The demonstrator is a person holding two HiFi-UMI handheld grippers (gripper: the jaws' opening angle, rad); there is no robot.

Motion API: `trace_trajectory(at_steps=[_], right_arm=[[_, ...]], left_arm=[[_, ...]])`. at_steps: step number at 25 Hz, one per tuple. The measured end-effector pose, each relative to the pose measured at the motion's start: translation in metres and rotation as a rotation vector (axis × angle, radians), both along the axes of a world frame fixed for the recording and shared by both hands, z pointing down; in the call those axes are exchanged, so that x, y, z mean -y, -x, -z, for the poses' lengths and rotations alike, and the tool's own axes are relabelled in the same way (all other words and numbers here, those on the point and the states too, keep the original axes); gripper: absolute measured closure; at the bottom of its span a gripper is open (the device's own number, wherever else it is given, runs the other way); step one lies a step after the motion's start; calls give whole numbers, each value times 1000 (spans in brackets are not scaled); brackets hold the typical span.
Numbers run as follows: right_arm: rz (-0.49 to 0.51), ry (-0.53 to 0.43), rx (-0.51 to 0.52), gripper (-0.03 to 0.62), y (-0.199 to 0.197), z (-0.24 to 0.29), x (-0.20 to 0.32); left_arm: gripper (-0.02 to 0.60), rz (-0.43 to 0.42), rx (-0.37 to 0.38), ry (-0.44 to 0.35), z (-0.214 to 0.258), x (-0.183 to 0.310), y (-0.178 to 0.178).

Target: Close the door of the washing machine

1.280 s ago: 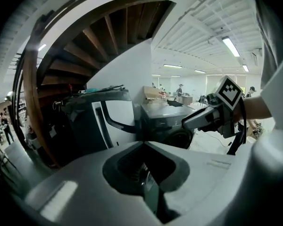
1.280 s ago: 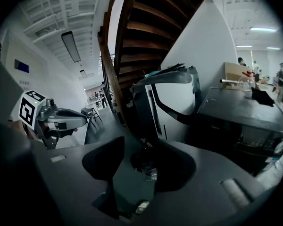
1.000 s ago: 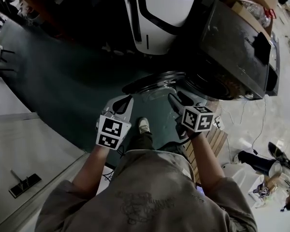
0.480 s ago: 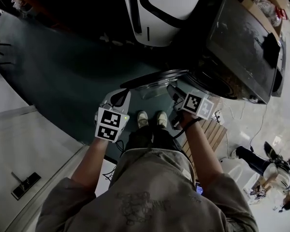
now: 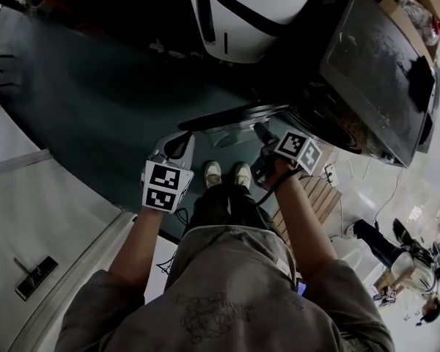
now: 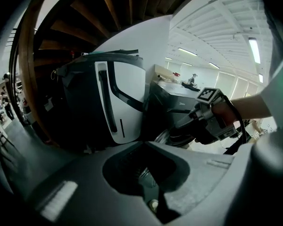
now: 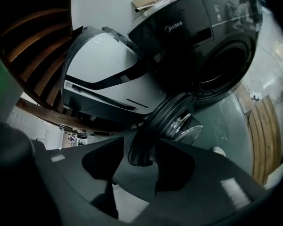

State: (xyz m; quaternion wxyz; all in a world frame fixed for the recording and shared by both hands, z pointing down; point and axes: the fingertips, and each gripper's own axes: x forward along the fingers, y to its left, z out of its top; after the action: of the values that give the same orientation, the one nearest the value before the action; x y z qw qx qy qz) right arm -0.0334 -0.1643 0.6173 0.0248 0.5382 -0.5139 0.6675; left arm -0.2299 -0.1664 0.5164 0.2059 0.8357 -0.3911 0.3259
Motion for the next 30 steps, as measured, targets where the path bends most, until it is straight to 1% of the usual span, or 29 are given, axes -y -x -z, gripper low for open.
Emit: trace_trajectory(at_steps=[2,6,11,20,24,26,30], right_arm=[[-39,27,37,361,3,-6,5],[-139,95,147,358,14,-21,14],[-182,143,179,356,27,-38,28],[-231,250,141,355,36,-71,43],[-238,301,95,362,36,-89,41],[-234,313,72,327,35,-96,41],[-241,325,57,317,38,-102,44]], left_arm=[[581,0,0,5,-4,2,0],[581,-3,7,11,-11,5,-2],[581,15,2,25,-21,8,-2],[581,38,-2,56,-33,2,3],[581,52,-4,63,-36,3,7],[581,56,-3,61,-37,5,7],[581,66,-3,62,-37,6,11]])
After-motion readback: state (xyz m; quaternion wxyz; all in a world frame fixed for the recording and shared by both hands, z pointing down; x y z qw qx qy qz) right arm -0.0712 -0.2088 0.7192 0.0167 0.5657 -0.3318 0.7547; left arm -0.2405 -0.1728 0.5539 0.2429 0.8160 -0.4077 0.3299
